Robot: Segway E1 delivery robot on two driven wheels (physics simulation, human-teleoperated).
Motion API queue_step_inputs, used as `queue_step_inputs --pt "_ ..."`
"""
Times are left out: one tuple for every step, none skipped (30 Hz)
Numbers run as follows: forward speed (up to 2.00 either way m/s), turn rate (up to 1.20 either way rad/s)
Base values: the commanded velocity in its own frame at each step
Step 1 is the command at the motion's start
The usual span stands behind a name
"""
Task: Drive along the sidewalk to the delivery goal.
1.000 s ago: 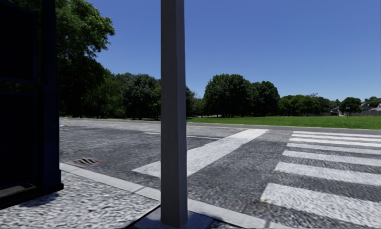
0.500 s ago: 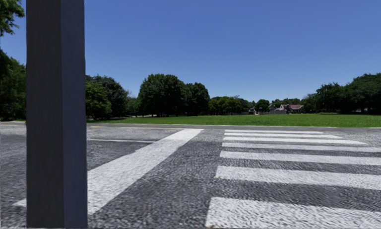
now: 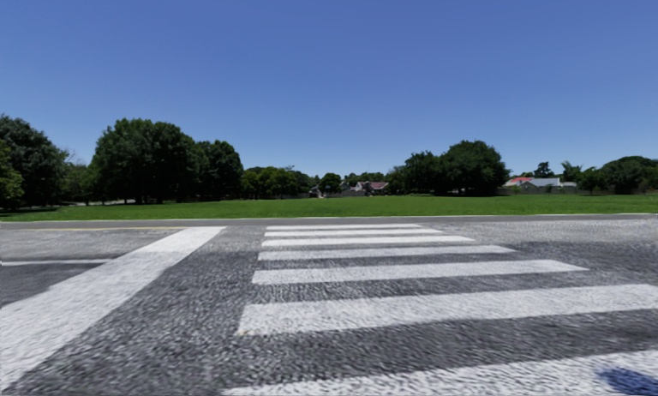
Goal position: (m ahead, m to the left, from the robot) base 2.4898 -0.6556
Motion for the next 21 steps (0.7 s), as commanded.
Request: queue_step_inputs --pt "0.76 0.0" --pt "0.76 0.0" --pt "0.77 0.0" --pt "1.23 0.0" --pt "1.23 0.0" --pt "1.24 0.0" --pt "1.24 0.0" --pt "1.24 0.0" --pt "1.24 0.0" --pt "1.24 0.0" --pt "1.24 0.0" --pt "1.24 0.0" --pt "1.24 0.0" --pt "1.24 0.0" --pt "1.16 0.0" --pt "1.05 0.0" --pt "1.0 0.0" --pt "1.0 0.0" --pt "0.96 0.0" --pt "0.93 0.0" --pt "0.86 0.0"
